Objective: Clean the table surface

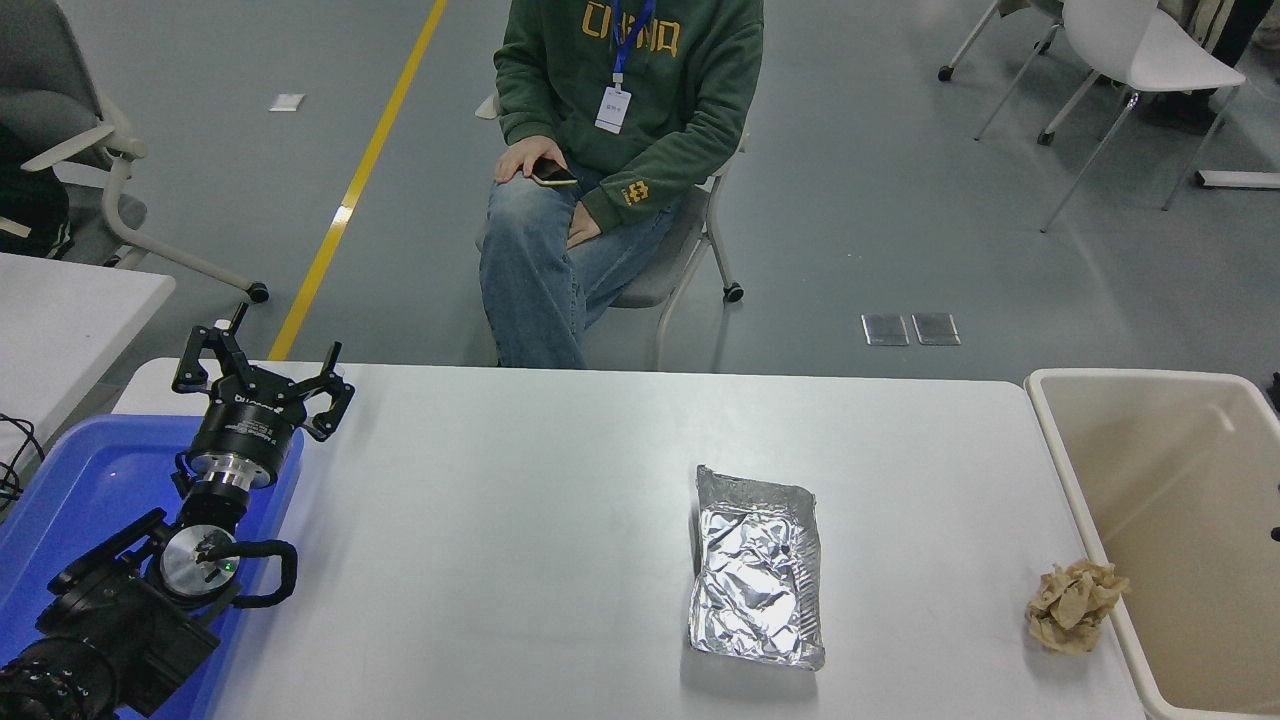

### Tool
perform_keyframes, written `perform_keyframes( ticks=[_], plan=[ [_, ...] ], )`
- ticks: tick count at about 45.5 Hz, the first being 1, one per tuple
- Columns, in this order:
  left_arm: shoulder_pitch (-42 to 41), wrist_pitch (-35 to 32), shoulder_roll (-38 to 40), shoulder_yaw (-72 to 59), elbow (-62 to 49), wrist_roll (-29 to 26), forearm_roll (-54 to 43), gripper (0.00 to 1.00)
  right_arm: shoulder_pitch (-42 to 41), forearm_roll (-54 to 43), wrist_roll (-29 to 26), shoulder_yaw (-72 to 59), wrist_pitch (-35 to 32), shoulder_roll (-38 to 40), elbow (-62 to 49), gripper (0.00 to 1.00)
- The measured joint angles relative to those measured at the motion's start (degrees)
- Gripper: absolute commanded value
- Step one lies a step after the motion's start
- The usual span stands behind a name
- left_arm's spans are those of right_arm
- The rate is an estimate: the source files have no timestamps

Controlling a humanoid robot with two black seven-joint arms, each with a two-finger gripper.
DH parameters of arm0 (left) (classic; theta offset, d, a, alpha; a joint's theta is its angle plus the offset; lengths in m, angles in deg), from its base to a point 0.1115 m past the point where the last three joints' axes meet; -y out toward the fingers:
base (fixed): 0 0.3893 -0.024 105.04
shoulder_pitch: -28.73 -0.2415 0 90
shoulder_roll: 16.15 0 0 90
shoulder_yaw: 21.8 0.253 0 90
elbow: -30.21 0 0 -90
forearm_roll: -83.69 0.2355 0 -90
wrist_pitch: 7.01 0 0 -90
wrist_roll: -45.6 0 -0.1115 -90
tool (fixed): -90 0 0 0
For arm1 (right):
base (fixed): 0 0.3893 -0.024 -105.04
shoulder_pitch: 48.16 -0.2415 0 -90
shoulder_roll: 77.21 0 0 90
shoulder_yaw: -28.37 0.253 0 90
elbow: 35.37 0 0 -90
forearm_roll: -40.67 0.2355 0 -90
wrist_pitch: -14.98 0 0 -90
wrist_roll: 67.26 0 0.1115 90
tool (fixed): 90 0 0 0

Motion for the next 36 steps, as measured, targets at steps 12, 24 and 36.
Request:
perform_keyframes(
  ticks=[12, 24, 36],
  plan=[
    [0.0, 0.0, 0.0, 0.0, 0.0, 0.0, 0.1, 1.0, -4.1, 0.2, 0.2, 6.7, -0.8, 10.6, 19.5, 1.0],
    [0.0, 0.0, 0.0, 0.0, 0.0, -0.1, 0.0, 1.0, -7.0, 0.3, 0.2, 11.0, -1.1, 18.0, 36.7, 1.0],
    [0.0, 0.0, 0.0, 0.0, 0.0, 0.0, 0.0, 1.0, -8.0, 2.1, 0.2, 12.8, -0.8, 20.3, 50.1, 1.0]
  ],
)
